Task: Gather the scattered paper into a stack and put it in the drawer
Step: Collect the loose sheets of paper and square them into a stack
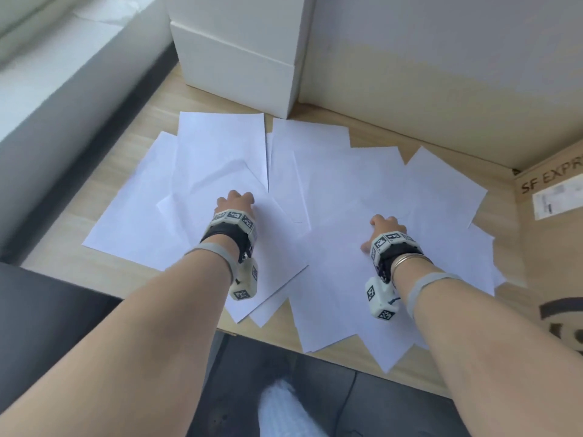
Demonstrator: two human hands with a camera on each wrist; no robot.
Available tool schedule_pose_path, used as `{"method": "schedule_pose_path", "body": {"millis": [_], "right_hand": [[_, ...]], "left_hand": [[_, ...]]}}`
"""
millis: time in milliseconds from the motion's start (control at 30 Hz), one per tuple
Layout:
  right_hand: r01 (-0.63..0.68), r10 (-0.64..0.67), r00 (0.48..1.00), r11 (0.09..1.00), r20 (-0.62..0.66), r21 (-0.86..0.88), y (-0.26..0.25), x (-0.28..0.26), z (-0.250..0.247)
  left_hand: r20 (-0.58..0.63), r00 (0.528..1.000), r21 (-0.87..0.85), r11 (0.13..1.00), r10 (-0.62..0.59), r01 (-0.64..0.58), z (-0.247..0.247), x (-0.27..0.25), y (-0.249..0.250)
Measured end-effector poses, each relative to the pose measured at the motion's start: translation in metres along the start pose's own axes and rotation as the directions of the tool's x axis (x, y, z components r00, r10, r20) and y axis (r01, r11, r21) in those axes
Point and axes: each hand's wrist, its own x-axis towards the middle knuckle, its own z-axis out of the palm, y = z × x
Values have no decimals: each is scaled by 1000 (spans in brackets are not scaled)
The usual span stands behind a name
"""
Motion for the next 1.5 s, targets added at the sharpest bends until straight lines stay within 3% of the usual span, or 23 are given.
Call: {"method": "schedule_pose_path", "body": {"millis": [267,433,800,933,1033,1133,1233,1333,1400,1500], "right_hand": [[-71,68,997,995,41,75,16,22,-1],[6,-19,998,982,67,189,17,34,-16],[97,-153,983,902,100,421,-3,47,-38],[126,-192,974,902,121,414,-5,51,-43],[124,-184,977,907,112,402,5,55,-48],[96,-150,984,903,98,418,22,59,-51],[80,-127,989,882,71,464,30,63,-51],[81,-120,992,851,42,520,22,63,-50],[93,-134,990,830,35,550,9,61,-48],[130,-173,985,816,23,563,-15,58,-46]], "left_hand": [[73,985,152,974,157,-167,-4,26,34],[32,978,205,956,207,-209,2,35,40],[49,985,248,953,166,-173,2,44,55],[18,958,330,902,288,-277,-2,48,76],[39,929,286,887,368,-363,-4,49,94],[41,895,99,890,443,-445,-3,52,100],[-82,942,-5,945,325,-327,-9,54,87],[-148,989,-45,999,17,-24,-17,55,64],[-143,975,-97,982,-172,160,-21,52,49],[-87,932,-198,923,-351,329,-21,51,32]]}}
